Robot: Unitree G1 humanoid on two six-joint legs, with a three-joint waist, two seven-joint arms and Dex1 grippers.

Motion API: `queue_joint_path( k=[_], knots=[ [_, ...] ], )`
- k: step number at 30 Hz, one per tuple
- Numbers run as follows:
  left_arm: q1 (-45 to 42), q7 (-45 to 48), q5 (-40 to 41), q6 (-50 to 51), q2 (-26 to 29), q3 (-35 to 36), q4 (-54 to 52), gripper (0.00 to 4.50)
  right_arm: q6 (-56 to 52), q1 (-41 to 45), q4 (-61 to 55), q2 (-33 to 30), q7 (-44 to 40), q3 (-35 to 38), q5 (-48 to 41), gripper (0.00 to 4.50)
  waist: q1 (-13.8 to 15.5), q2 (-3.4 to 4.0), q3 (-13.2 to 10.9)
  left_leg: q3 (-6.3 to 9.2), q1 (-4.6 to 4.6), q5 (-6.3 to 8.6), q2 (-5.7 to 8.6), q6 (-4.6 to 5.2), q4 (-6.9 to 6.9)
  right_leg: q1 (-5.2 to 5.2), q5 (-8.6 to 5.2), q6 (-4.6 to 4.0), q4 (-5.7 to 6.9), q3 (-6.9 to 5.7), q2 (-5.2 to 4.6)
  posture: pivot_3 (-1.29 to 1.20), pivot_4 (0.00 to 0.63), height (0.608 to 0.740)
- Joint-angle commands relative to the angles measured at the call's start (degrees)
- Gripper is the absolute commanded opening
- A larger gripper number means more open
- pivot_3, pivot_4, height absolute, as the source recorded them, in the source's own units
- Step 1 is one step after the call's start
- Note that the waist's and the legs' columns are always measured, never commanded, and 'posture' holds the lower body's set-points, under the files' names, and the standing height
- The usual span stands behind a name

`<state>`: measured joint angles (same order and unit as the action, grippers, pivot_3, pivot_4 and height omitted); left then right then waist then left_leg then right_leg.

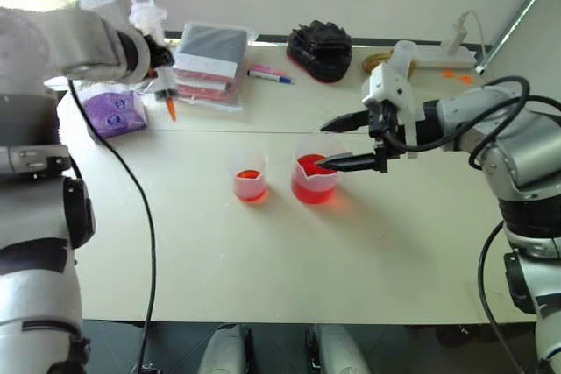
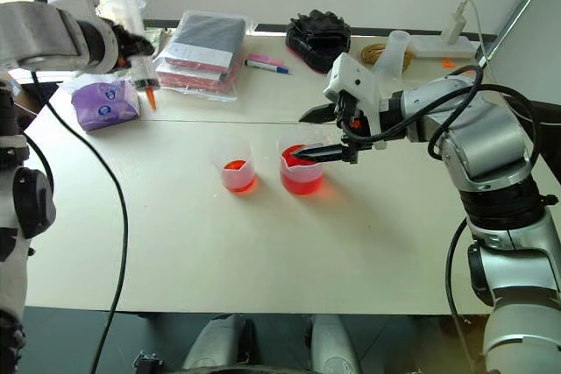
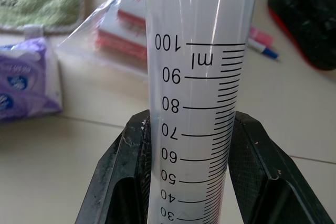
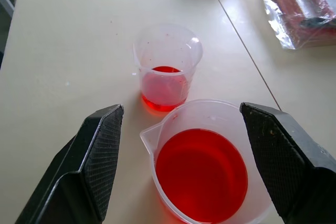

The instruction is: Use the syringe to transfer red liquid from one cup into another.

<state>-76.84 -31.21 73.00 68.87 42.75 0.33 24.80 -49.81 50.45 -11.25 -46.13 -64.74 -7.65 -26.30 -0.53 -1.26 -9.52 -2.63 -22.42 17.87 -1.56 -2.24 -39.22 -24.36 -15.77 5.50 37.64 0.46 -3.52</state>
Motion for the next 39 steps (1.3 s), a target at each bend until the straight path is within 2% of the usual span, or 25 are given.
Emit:
queue_joint_path(
  k=[1,4,6,11,12,16,20,29,39],
  knots=[
    [-3.6,20.0,-14.9,-13.0,-3.1,-5.5,-2.4,1.47,-0.7,-1.5,-2.9,-0.2,3.6,4.5,-1.0,3.74,0.1,0.00,0.0,-0.01,0.00,0.00,0.00,0.00,0.00,0.01,0.00,0.00,-0.02,0.00,0.00,0.00,0.150,0.740],
    [-4.4,34.8,-23.1,-23.9,-9.4,-7.4,0.1,1.47,-1.4,-3.7,-4.8,-0.2,6.9,7.1,-1.4,3.74,0.2,0.00,0.0,-0.02,-0.05,0.00,0.00,0.01,0.00,0.03,0.00,0.00,-0.12,0.00,0.03,0.00,0.150,0.740],
    [-4.3,41.3,-27.1,-28.8,-13.2,-7.7,1.8,1.47,-1.5,-4.8,-5.6,-0.6,8.5,8.5,-1.6,3.74,0.0,0.00,0.0,-0.05,-0.08,0.00,-0.01,0.02,0.04,0.03,0.00,0.00,-0.23,0.02,0.04,0.00,0.150,0.740],
    [-3.4,54.6,-28.4,-33.5,-21.8,-3.5,5.2,1.47,-3.8,-8.0,-8.5,-0.8,14.0,13.8,-2.9,3.74,-0.3,0.00,0.0,-0.07,-0.09,0.03,-0.08,0.09,0.08,0.01,0.00,0.00,-0.32,0.07,0.08,0.00,0.150,0.740],
    [-1.8,59.6,-27.2,-35.1,-23.5,-2.6,3.6,1.47,-4.4,-9.0,-9.2,-1.1,15.3,15.8,-3.2,3.74,-0.3,0.00,0.0,-0.07,-0.08,0.04,-0.11,0.11,0.09,0.01,0.00,0.00,-0.32,0.08,0.09,0.00,0.150,0.740],
    [4.0,72.8,-26.2,-36.1,-26.2,-1.1,-0.6,1.47,-5.1,-12.4,-11.3,-1.8,18.8,20.4,-3.6,3.74,-0.2,0.02,0.0,-0.10,-0.07,0.07,-0.15,0.17,0.09,0.01,0.00,0.00,-0.32,0.12,0.11,0.00,0.150,0.740],
    [10.4,82.9,-30.1,-39.5,-25.6,-3.0,-4.1,1.47,-5.1,-13.8,-13.3,0.3,22.5,22.2,-5.1,3.74,-0.4,0.03,0.0,-0.10,-0.03,0.09,-0.20,0.20,0.05,0.01,0.00,0.00,-0.29,0.26,0.20,0.00,0.150,0.740],
    [19.9,91.9,-37.9,-47.2,-27.1,-4.5,-6.7,1.47,-3.6,-11.3,-10.6,2.0,26.2,21.3,-6.1,3.74,0.1,0.04,0.0,-0.01,-0.04,0.19,-0.23,0.39,0.00,0.01,0.00,0.00,-0.25,0.41,0.27,0.00,0.150,0.740],
    [24.6,94.2,-46.4,-58.3,-31.8,-5.4,0.5,1.47,-6.4,-10.3,-12.0,1.3,29.6,25.2,-10.5,3.74,0.0,0.04,0.0,0.02,-0.04,0.35,-0.23,0.68,-0.01,0.01,0.00,0.00,-0.27,0.41,0.27,0.00,0.150,0.740]
  ],
)
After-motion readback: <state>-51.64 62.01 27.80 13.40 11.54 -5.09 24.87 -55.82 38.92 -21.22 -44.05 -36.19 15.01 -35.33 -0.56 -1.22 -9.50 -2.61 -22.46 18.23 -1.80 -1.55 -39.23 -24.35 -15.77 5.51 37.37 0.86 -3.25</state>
